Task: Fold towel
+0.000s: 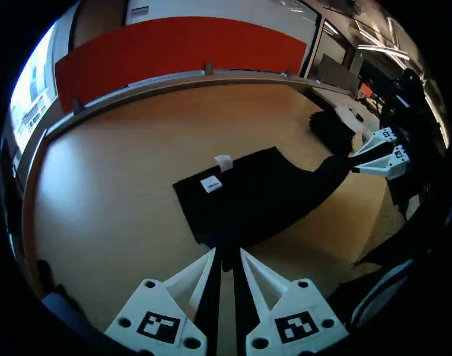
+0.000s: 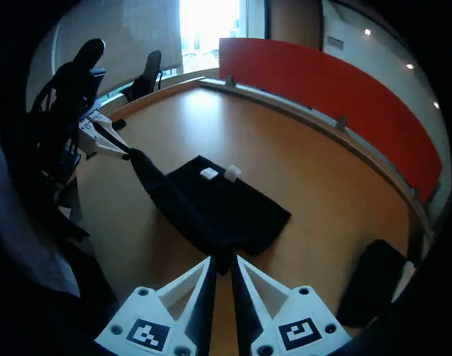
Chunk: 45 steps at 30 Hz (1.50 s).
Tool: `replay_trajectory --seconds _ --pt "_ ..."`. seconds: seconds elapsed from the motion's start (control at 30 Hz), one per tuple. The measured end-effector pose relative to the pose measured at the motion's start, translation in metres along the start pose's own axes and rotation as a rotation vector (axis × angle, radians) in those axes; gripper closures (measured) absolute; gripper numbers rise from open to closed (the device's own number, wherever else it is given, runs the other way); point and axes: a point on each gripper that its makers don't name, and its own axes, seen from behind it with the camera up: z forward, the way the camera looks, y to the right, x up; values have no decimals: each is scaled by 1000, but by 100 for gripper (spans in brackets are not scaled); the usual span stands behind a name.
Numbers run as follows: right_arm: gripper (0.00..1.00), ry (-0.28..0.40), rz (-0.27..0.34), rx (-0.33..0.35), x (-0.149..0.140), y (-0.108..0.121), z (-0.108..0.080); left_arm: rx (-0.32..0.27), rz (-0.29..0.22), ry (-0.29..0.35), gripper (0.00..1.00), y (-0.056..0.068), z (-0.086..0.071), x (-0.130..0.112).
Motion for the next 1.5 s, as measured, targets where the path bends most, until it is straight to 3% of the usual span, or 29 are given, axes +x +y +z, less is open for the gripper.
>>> replay_trajectory --seconds 0.4,0.7,1.17,1.5 --pt "83 -33 -5 -33 10 39 34 22 -21 14 87 -19 35 27" --pt "83 -49 15 -44 14 63 58 44 -25 -9 87 -33 63 34" --pt "83 -85 19 -37 4 70 73 43 -25 -40 87 -35 81 28" --pt "83 -114 44 -33 -5 78 94 58 -16 -58 87 -42 105 25"
